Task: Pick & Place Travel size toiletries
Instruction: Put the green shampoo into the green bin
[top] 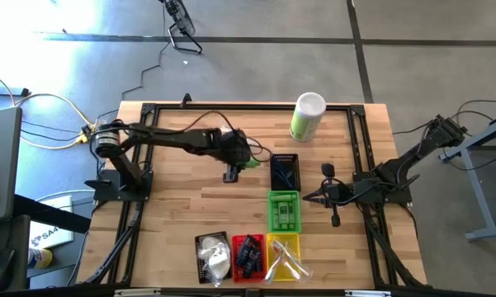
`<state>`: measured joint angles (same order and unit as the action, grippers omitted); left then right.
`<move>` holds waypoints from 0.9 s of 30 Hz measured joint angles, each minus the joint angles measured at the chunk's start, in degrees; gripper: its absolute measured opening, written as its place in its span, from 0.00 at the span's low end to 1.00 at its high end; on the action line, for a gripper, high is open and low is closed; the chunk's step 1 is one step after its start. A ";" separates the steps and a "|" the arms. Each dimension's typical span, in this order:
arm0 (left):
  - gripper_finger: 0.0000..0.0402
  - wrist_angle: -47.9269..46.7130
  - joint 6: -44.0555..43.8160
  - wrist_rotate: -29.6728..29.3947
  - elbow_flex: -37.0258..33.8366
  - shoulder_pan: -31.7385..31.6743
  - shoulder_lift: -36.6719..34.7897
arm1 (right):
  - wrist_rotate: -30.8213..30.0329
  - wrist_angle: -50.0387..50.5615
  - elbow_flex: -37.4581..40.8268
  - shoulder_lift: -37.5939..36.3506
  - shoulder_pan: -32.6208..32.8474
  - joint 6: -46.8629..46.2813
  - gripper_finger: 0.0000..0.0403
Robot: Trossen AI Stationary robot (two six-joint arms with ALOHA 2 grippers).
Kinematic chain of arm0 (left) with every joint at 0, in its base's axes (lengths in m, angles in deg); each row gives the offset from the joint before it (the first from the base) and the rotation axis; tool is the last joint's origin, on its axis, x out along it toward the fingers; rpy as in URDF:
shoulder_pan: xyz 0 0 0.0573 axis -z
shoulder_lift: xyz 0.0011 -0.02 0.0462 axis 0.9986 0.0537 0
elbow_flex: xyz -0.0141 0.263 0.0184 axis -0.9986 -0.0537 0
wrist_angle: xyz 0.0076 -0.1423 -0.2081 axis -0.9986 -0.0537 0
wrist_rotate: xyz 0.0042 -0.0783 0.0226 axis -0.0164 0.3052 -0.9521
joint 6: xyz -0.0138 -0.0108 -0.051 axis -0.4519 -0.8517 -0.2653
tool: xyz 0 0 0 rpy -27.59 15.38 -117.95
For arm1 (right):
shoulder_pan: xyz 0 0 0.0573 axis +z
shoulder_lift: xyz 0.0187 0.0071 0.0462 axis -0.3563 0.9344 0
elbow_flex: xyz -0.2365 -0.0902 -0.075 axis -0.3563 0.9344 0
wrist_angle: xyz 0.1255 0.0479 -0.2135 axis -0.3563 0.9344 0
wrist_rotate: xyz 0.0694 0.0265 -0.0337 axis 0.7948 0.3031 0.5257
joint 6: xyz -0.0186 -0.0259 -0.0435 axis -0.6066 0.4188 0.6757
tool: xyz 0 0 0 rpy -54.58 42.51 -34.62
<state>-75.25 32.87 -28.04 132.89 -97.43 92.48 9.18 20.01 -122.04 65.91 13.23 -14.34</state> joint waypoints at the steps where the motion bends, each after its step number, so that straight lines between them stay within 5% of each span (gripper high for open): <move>1: 0.46 -0.12 -0.56 0.15 0.52 0.00 -0.80 | 0.00 -0.02 0.00 0.00 0.01 0.00 0.00; 14: 0.46 14.32 -7.80 14.48 1.57 0.04 -10.36 | -1.74 -4.50 -0.02 0.03 -0.02 1.11 0.00; 20: 0.46 23.90 -8.54 15.47 1.57 0.04 -11.39 | -8.32 -12.85 -0.04 0.68 -2.11 6.93 0.00; 27: 0.46 31.02 -10.27 15.85 1.57 0.04 -11.47 | -9.38 -22.45 -0.06 2.47 -9.71 7.76 0.00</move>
<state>-44.22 22.60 -12.19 134.46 -97.38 81.01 -0.20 -2.44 -122.10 68.38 3.53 -6.58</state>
